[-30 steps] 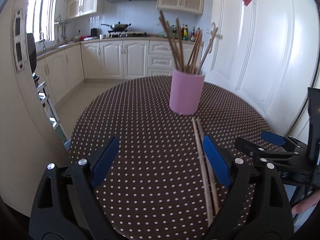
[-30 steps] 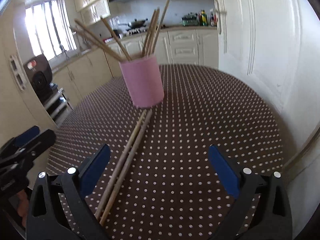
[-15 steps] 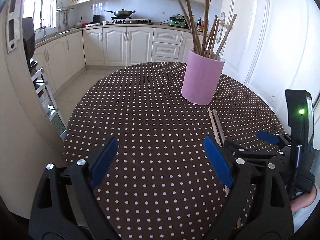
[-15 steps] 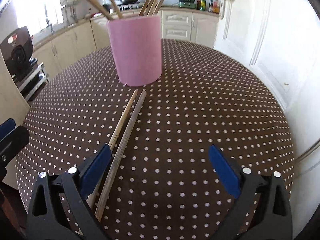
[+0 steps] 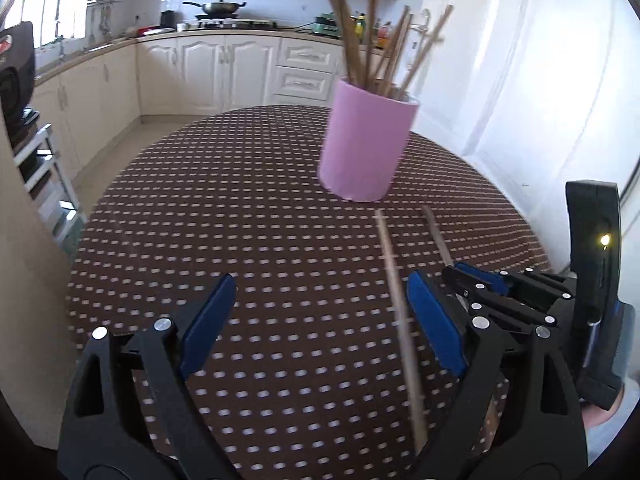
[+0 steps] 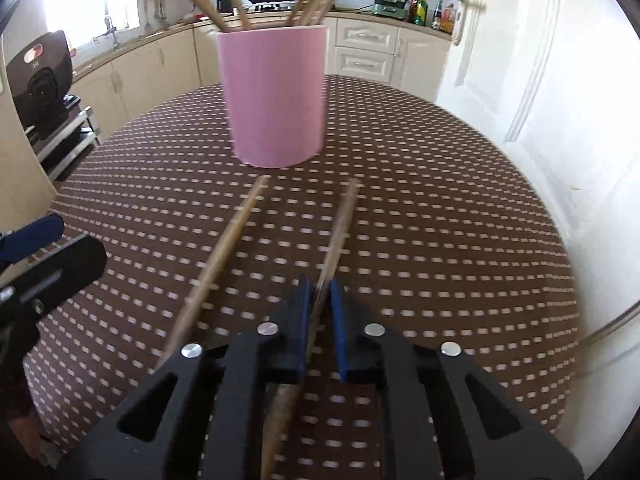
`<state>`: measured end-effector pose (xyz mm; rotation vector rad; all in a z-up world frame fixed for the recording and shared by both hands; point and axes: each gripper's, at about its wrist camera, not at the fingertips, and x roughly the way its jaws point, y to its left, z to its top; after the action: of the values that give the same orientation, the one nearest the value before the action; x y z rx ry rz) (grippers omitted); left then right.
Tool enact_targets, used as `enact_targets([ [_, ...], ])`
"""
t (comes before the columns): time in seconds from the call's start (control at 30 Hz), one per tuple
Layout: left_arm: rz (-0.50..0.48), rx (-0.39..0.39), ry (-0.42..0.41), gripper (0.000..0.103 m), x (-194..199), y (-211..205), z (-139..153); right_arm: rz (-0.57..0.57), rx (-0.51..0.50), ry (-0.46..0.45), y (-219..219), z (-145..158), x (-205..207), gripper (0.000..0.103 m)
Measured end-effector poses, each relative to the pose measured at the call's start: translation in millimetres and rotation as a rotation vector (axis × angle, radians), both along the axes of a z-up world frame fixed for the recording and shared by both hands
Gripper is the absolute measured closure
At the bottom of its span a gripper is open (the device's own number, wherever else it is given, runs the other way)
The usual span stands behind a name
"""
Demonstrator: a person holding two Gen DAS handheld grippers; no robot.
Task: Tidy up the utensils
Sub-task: 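Close the left tool on a chopstick while the right tool grasps the last one, then lift both chopsticks over the pink cup and lower them in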
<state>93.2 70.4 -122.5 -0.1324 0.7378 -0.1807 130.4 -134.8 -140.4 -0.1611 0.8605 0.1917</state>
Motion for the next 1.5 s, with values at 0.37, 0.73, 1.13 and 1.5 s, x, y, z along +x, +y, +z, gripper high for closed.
enact_targets([
  [0.37,-0.083,0.043,0.101,0.031,27,-56,-20,0.049,0.074,0.046,-39,4,1,0.097],
  [0.73,0.048,0.124,0.193,0.095,46,-65,-26,0.034,0.102,0.036,-44,4,16,0.098],
  [1.13,0.010,-0.013,0.027,0.097,22,-40,10,-0.012,0.282,-0.121,-70,42,4,0.098],
  [1.5,0.009,-0.070,-0.227,0.097,5,-45,90,0.010,0.474,-0.396,-77,115,-7,0.099],
])
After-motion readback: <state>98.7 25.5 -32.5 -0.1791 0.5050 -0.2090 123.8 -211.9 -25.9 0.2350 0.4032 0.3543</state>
